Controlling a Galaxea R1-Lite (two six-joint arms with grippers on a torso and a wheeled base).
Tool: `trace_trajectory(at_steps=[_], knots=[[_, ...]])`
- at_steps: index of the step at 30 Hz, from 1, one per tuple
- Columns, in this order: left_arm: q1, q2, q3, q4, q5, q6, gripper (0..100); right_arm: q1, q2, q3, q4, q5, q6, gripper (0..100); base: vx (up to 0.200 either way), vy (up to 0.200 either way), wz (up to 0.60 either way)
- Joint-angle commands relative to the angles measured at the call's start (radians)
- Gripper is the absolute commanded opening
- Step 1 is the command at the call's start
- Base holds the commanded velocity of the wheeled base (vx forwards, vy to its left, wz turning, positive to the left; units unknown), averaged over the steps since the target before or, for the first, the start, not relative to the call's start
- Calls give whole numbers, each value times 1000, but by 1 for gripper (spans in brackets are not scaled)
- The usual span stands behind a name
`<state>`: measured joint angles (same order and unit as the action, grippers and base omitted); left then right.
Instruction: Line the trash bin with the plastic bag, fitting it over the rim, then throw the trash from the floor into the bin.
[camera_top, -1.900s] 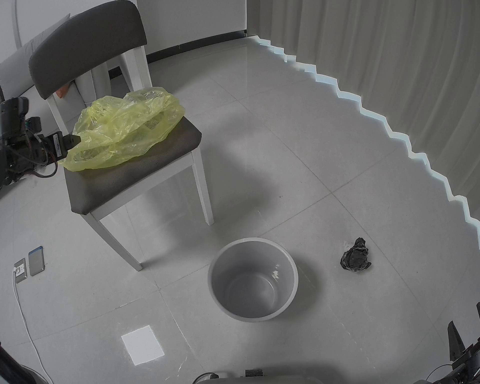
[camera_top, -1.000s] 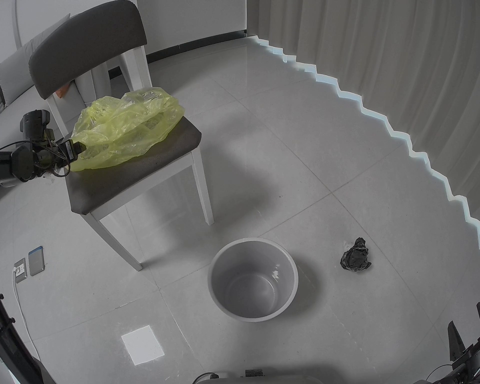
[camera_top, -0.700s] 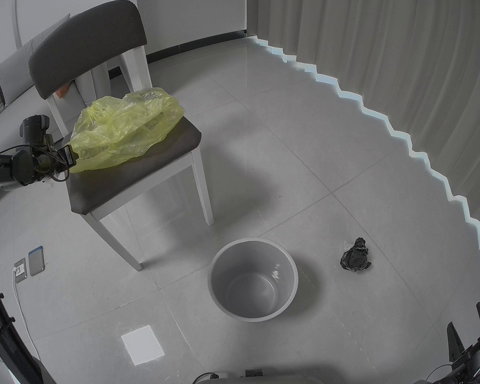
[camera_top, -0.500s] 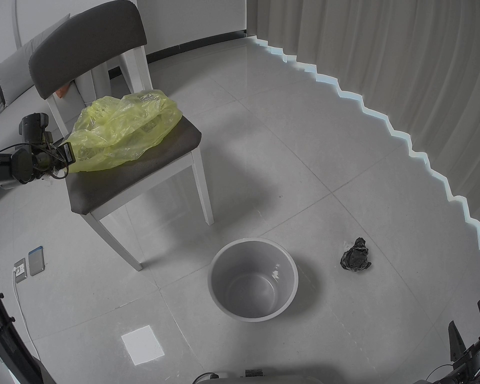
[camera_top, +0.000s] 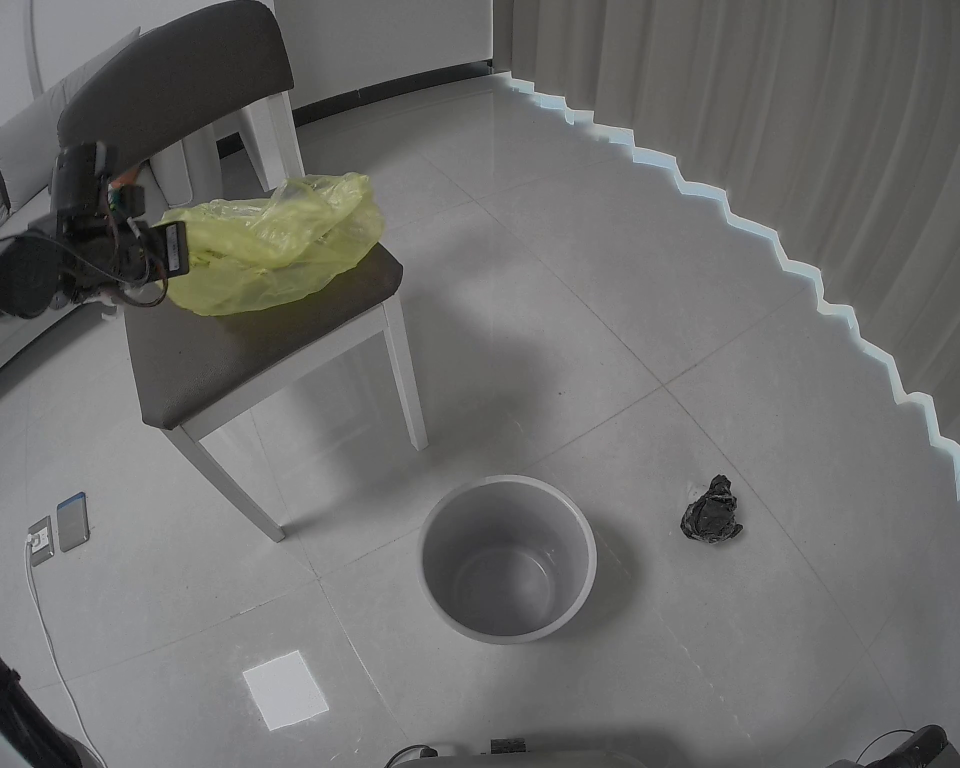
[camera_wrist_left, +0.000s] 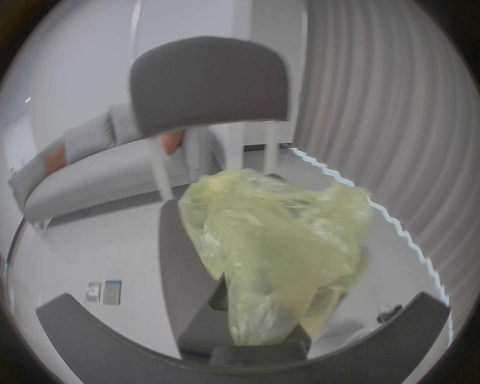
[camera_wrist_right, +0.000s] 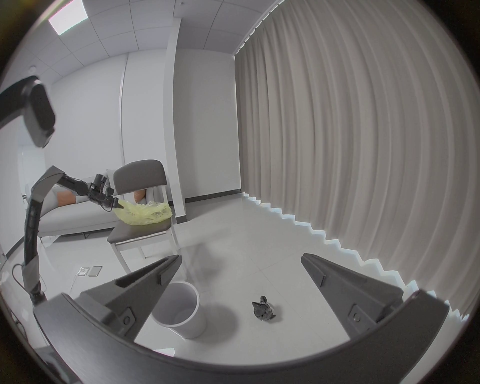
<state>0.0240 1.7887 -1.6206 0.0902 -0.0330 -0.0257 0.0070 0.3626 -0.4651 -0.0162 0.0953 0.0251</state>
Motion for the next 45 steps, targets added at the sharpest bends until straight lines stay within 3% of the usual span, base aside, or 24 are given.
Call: trace_trajectory(at_steps=[1,2,3,6,10,17,22,23,31,35,41,45], knots=[[-520,-351,-291,482,18,256,0,31,590,-403,2,89,-16,100,0,0,0],[-544,-351,-312,507,24,259,0,39,605,-412,1,89,-16,100,0,0,0],[-619,-348,-377,577,58,277,0,60,654,-441,-2,89,-16,100,0,0,0],[-745,-344,-379,654,136,299,0,93,748,-475,-25,89,-16,100,0,0,0],[-817,-361,-379,683,160,296,0,125,885,-494,-100,90,-17,100,0,0,0],[-828,-430,-113,637,137,302,0,125,1095,-560,-211,106,-44,100,0,0,0],[-828,-436,31,491,123,346,0,123,1136,-603,-202,110,-50,100,0,0,0],[-828,-427,85,410,119,380,0,123,1155,-619,-196,144,-48,100,0,0,0],[-872,-413,97,388,116,386,0,116,1199,-649,-194,181,-40,100,0,0,0],[-897,-405,84,384,116,385,0,134,1201,-629,-185,250,-21,100,0,0,0],[-898,-393,47,382,117,380,0,254,1201,-576,-171,262,62,100,0,0,0],[-898,-391,41,382,117,379,0,292,1187,-537,-171,264,70,100,0,0,0]])
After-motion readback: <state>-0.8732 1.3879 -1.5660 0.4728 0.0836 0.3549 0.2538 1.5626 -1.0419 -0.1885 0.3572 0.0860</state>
